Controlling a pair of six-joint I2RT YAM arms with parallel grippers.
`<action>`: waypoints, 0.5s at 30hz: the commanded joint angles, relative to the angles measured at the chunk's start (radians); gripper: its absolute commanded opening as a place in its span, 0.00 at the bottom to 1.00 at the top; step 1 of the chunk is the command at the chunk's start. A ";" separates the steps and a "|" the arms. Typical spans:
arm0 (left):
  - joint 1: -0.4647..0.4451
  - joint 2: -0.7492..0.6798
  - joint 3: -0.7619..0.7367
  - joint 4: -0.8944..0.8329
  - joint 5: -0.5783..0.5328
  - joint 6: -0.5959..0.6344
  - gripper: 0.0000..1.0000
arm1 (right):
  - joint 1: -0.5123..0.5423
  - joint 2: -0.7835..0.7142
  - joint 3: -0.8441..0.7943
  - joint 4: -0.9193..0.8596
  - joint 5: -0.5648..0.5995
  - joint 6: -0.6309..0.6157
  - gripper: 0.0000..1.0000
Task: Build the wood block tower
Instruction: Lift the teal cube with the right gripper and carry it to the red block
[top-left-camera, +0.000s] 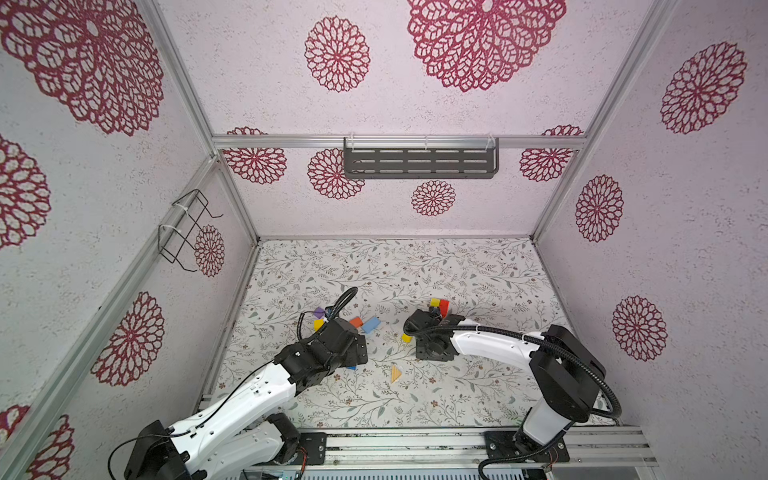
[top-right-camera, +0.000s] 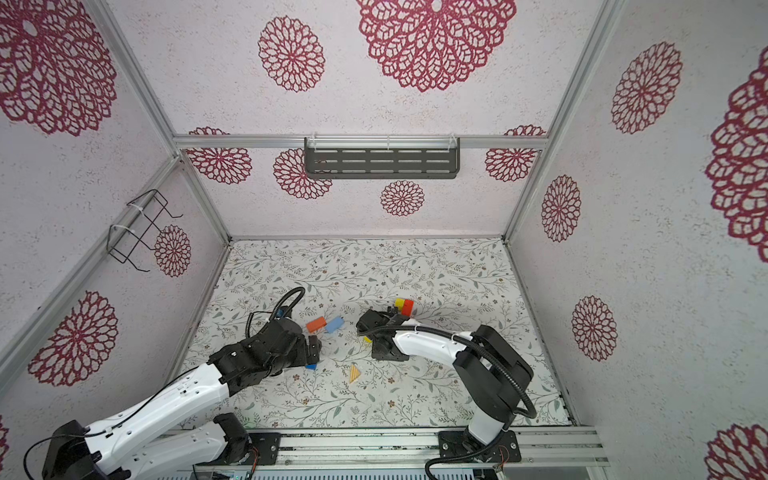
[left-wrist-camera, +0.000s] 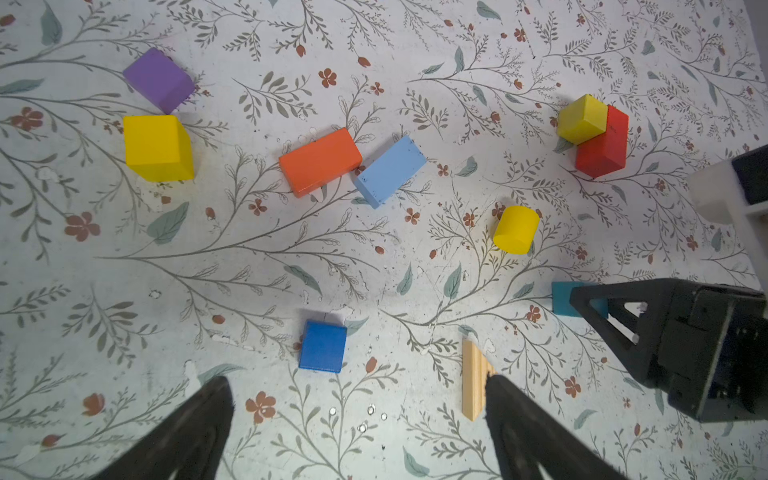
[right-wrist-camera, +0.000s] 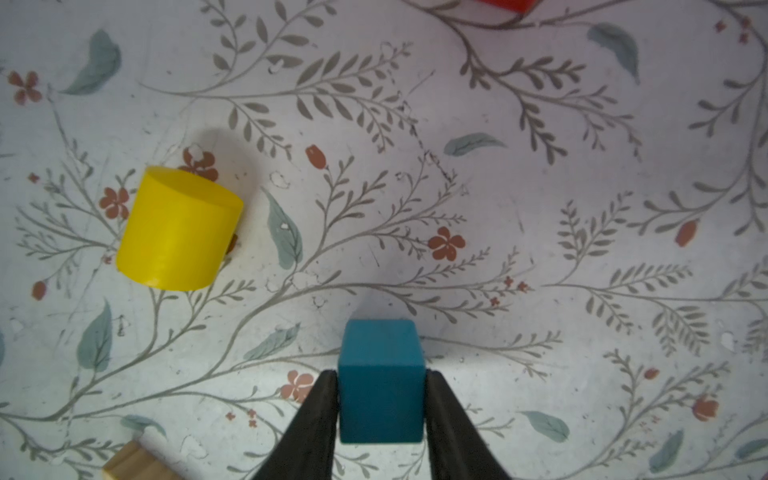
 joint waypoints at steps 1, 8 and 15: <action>-0.011 -0.001 -0.010 0.009 -0.019 -0.024 0.97 | -0.009 0.007 0.004 0.002 -0.007 -0.018 0.30; -0.011 0.018 0.007 0.010 -0.024 -0.013 0.97 | -0.029 0.013 0.040 -0.016 0.007 -0.036 0.28; -0.012 0.035 0.005 0.018 -0.021 -0.008 0.97 | -0.069 0.039 0.136 -0.059 0.030 -0.044 0.28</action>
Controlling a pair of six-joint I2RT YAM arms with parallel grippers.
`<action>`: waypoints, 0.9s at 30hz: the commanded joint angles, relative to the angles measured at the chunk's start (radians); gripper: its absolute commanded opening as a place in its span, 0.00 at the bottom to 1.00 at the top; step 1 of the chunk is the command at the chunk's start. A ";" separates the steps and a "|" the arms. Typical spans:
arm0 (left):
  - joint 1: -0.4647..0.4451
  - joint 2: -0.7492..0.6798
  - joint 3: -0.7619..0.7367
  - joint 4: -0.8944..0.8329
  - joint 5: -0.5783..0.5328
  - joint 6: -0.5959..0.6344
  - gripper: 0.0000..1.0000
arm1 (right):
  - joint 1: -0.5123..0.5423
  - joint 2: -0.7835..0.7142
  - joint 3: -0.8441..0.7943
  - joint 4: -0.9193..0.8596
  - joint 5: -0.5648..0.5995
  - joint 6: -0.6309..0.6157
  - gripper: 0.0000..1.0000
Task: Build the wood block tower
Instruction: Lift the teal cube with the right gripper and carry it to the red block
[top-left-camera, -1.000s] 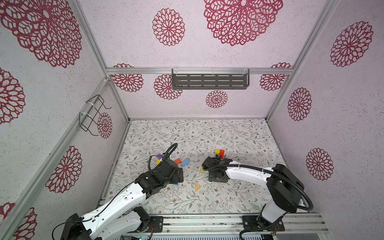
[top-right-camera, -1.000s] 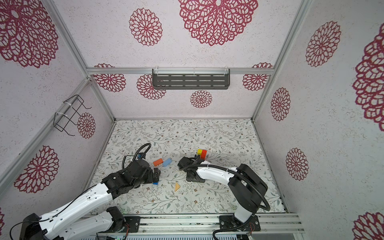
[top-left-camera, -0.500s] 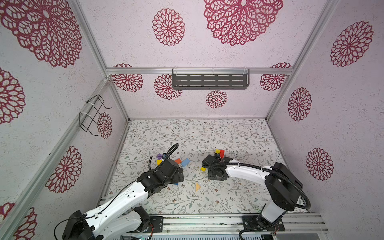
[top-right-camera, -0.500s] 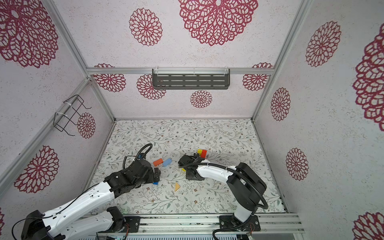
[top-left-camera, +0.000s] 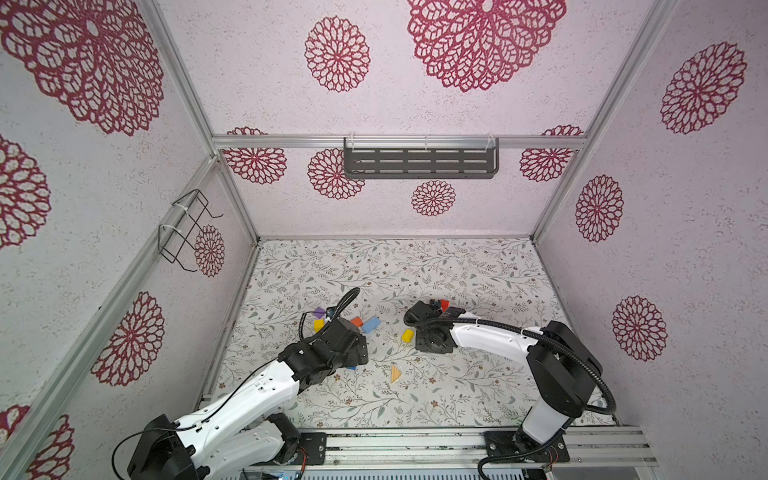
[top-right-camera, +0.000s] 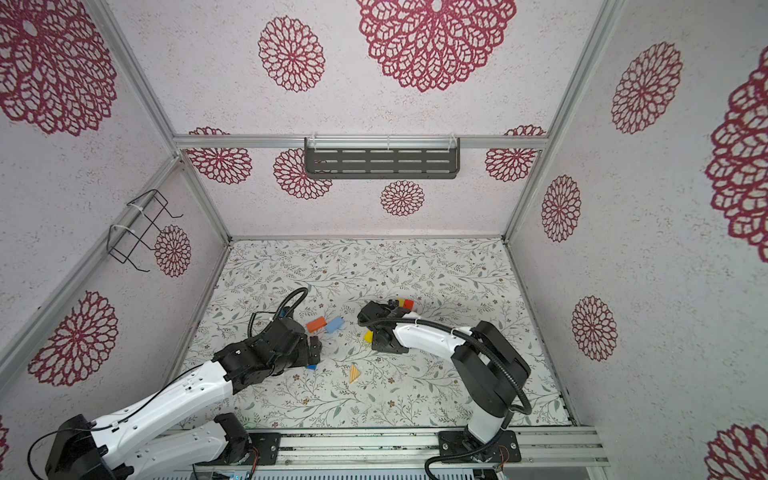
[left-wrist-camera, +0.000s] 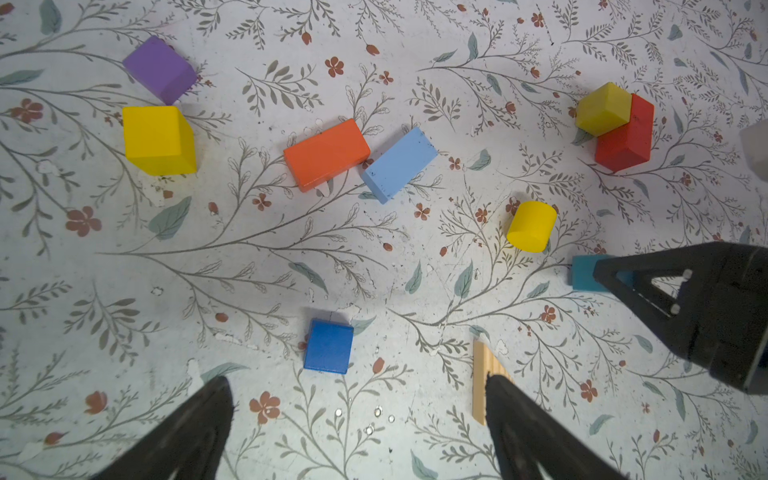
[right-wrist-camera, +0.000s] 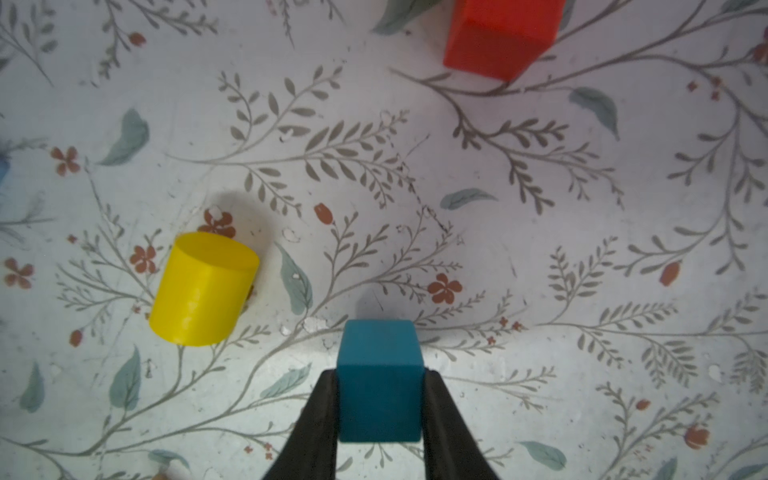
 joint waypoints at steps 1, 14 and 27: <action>-0.012 0.003 0.003 0.021 -0.013 -0.009 0.97 | -0.022 0.015 0.076 -0.051 0.030 -0.019 0.28; -0.011 0.004 -0.006 0.007 -0.019 0.025 0.97 | -0.102 0.114 0.255 -0.104 0.066 -0.027 0.28; -0.012 0.015 -0.022 0.026 0.008 0.034 0.97 | -0.173 0.181 0.322 -0.108 0.069 -0.048 0.27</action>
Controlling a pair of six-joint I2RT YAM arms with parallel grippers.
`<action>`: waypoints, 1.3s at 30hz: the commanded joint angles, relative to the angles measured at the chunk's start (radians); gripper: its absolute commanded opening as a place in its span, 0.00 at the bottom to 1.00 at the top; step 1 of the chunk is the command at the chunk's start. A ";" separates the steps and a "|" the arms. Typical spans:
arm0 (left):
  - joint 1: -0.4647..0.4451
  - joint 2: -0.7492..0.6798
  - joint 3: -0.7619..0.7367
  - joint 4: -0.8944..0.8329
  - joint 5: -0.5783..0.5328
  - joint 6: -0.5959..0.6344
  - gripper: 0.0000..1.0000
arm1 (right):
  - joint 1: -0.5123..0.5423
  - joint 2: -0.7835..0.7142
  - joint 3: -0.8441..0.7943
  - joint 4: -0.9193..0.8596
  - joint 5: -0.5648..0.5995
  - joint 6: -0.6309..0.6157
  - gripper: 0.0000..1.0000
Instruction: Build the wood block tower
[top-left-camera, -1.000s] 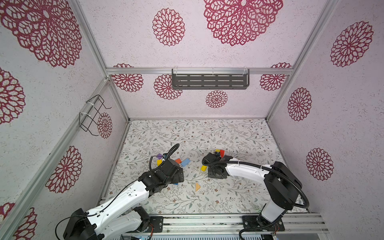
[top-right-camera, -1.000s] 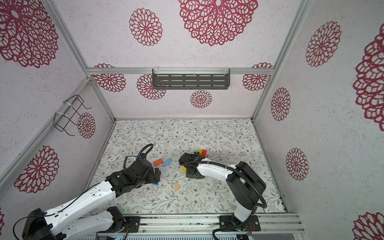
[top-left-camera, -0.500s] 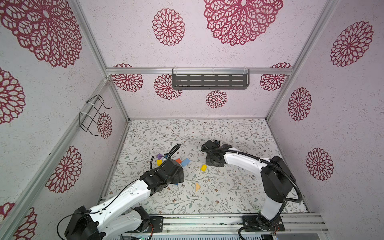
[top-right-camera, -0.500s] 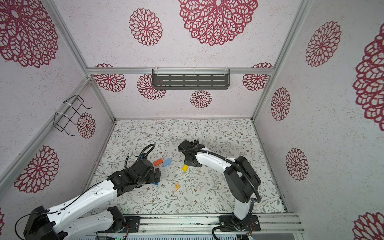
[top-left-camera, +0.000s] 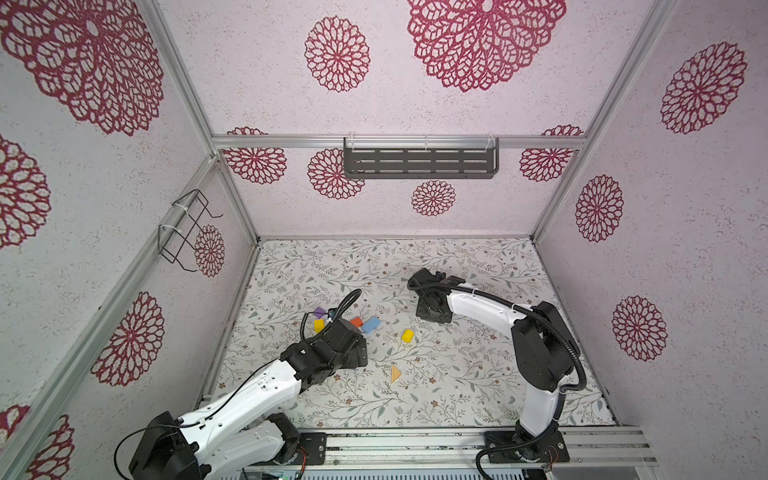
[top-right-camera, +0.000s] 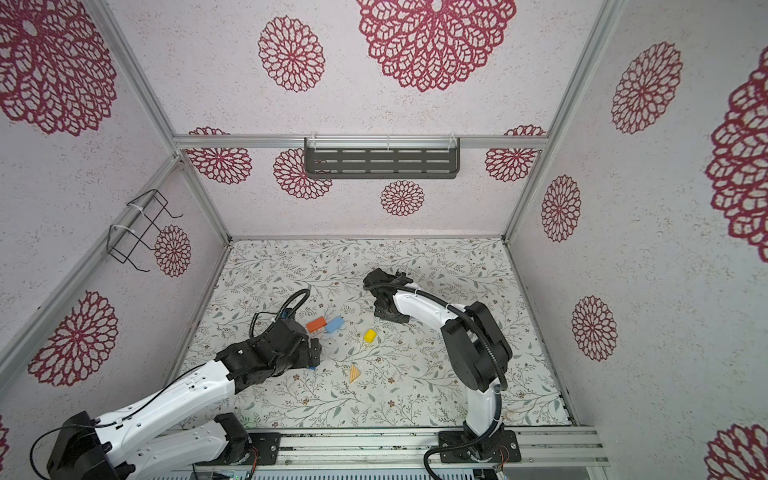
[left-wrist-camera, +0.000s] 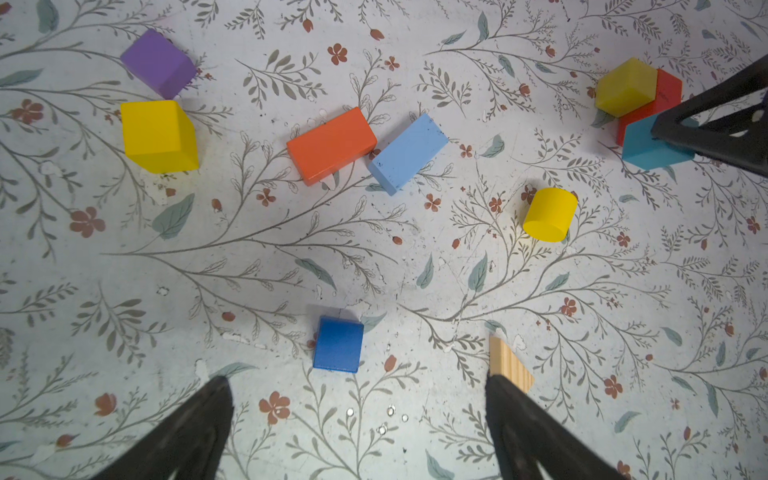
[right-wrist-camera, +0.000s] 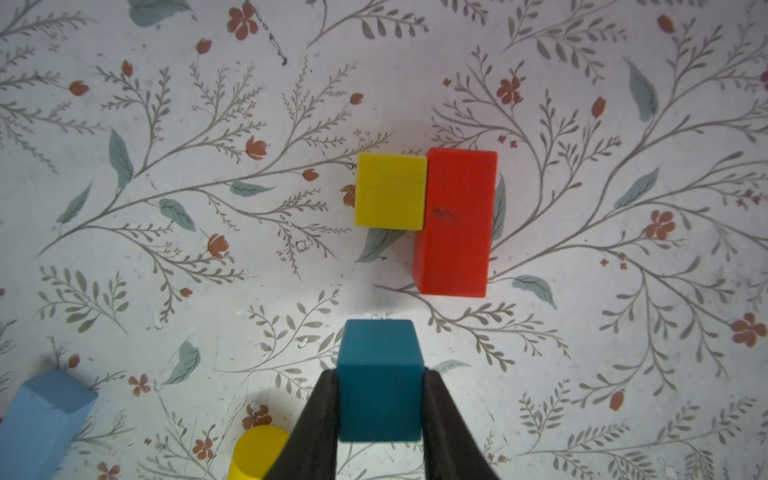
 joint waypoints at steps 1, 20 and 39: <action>-0.011 0.004 -0.013 0.032 0.013 0.001 0.97 | -0.013 0.012 0.042 -0.032 0.029 -0.018 0.27; -0.011 0.013 -0.019 0.049 0.021 0.015 0.97 | -0.060 0.070 0.084 -0.023 0.002 -0.058 0.27; -0.012 0.017 0.034 0.037 0.025 0.016 0.97 | -0.079 0.034 0.090 -0.031 -0.024 -0.118 0.62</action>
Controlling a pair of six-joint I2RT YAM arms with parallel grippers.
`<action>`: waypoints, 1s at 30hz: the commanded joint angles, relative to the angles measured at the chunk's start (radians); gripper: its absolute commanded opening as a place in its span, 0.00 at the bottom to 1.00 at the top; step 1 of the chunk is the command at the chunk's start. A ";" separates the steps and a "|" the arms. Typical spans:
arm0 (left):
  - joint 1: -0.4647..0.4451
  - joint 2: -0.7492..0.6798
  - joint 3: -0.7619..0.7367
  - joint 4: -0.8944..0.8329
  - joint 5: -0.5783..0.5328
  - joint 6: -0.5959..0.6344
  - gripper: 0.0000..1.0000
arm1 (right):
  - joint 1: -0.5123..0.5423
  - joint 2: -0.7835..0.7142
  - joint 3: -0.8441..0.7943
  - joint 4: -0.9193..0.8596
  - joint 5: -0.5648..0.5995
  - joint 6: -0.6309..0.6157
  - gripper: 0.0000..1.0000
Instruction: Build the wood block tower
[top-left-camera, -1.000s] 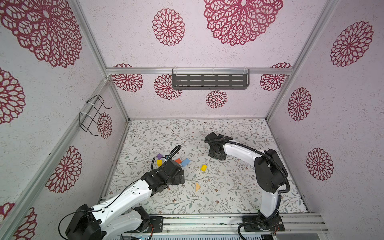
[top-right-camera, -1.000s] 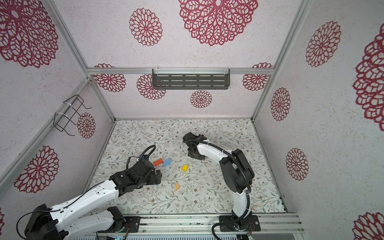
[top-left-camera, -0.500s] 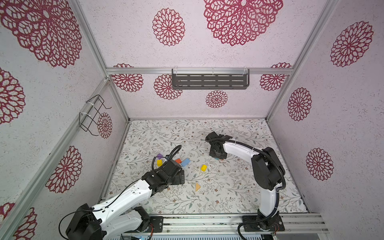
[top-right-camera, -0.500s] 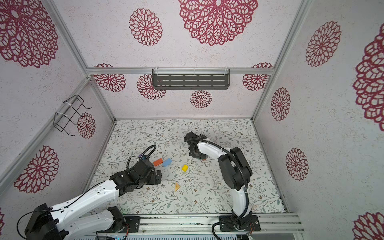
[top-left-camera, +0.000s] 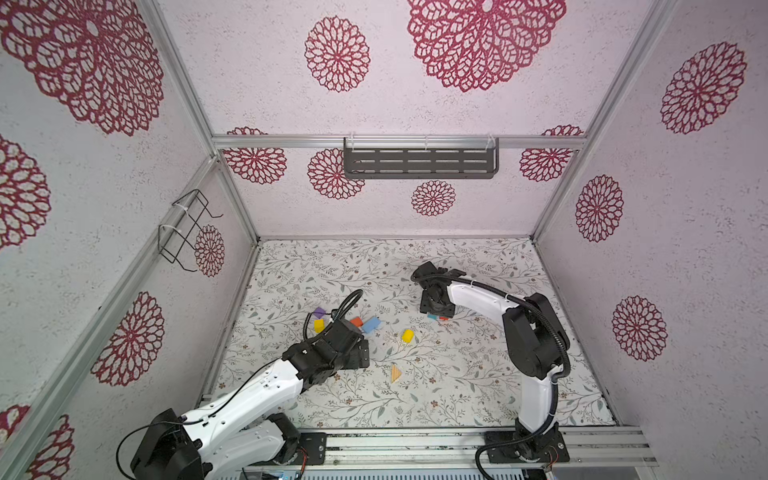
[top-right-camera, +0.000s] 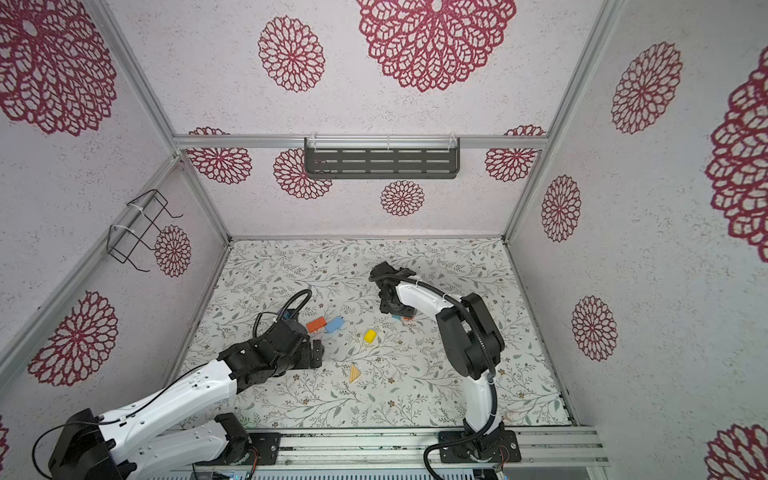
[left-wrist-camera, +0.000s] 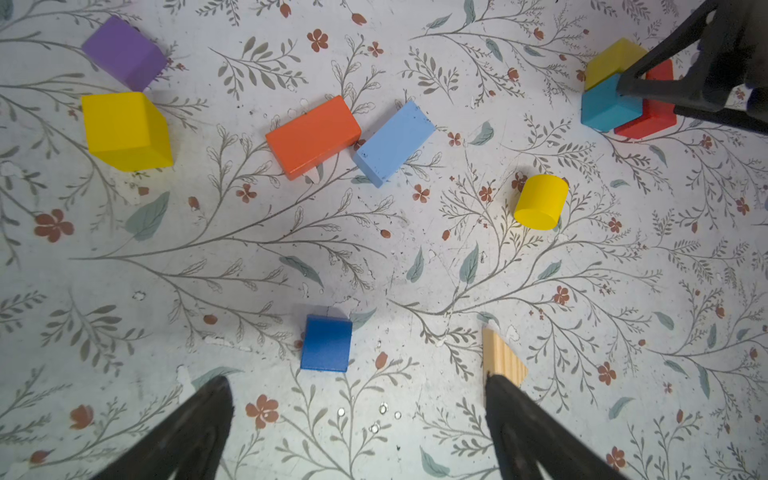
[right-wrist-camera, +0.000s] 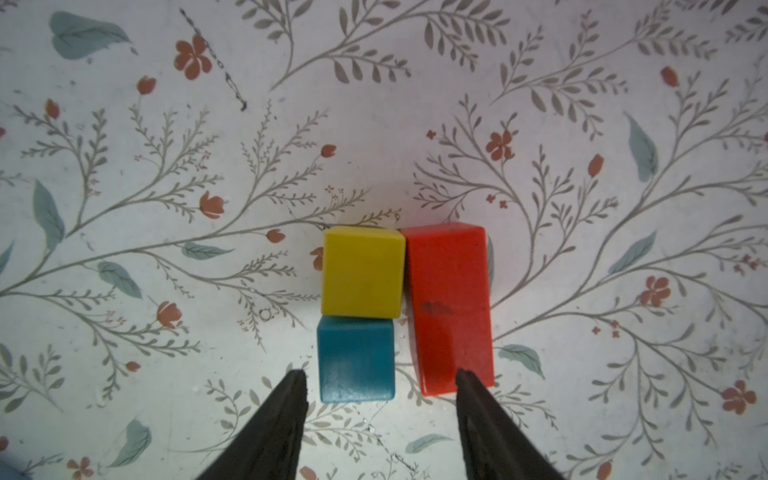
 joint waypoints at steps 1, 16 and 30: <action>-0.012 0.013 0.047 0.008 -0.008 -0.004 0.98 | -0.007 -0.067 0.021 -0.028 -0.005 -0.033 0.62; 0.014 0.474 0.423 0.051 0.095 0.039 0.32 | -0.261 -0.429 -0.329 0.274 -0.416 -0.133 0.07; 0.045 0.952 0.813 0.075 0.169 0.090 0.00 | -0.430 -0.397 -0.517 0.468 -0.626 -0.144 0.00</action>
